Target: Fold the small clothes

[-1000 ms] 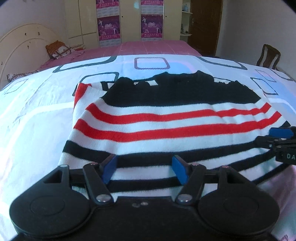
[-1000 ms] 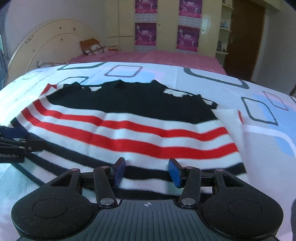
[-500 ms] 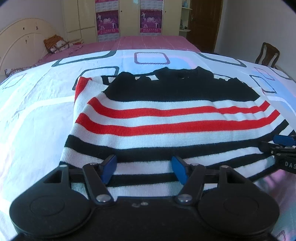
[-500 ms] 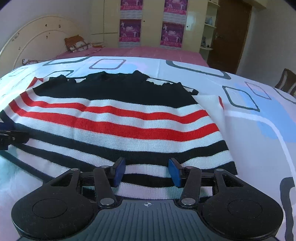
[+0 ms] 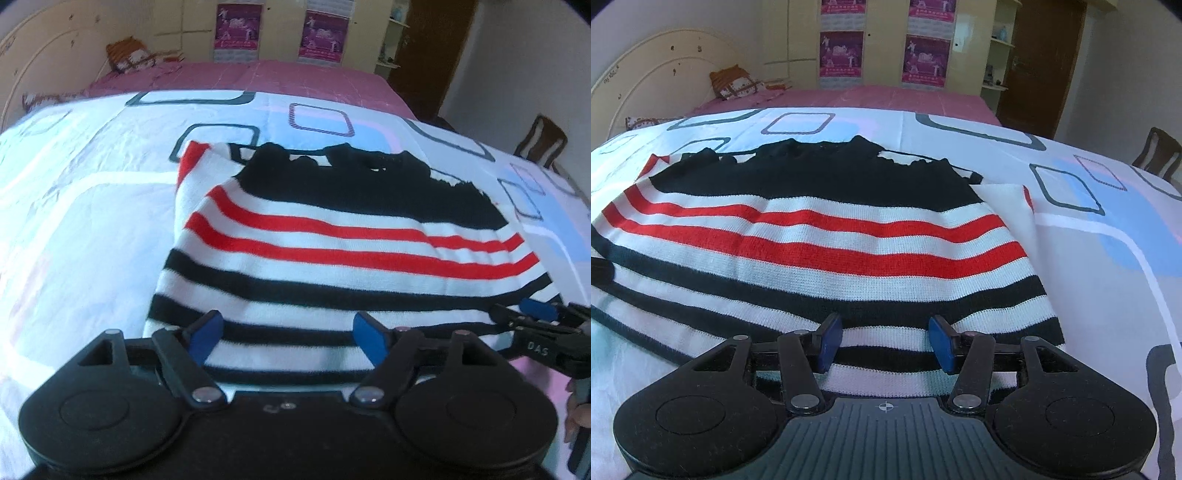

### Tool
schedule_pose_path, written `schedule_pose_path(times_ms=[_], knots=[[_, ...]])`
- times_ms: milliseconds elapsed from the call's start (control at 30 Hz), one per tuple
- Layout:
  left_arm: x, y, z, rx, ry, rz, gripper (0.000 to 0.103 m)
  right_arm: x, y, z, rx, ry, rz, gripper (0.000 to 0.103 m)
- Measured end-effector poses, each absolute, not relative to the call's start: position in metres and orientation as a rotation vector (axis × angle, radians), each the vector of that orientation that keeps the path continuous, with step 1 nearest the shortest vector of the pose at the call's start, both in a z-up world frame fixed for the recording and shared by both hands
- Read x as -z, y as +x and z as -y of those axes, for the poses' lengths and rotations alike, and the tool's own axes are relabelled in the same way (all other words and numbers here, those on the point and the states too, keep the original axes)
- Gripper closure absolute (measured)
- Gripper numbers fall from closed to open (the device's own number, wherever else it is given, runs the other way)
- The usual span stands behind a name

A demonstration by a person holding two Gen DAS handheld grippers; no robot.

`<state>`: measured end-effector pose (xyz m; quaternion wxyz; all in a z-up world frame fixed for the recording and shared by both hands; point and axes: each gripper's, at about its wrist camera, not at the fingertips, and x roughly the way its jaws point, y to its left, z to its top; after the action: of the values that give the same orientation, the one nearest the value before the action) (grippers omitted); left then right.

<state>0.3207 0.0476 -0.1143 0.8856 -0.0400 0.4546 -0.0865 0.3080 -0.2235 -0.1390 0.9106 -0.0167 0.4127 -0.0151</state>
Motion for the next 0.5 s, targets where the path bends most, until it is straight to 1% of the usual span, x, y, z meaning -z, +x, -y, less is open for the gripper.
schedule_pose_path(times_ms=[333,500], knots=[[0.128,0.291,-0.093,0.154,-0.348,-1.055,0.024,0.12,0.301,0.214,0.001,-0.004,-0.811,0.051],[0.145,0.295,-0.106,0.165,-0.522,-1.039,0.021,0.11,0.31,0.207,-0.013,0.025,-0.793,0.051]])
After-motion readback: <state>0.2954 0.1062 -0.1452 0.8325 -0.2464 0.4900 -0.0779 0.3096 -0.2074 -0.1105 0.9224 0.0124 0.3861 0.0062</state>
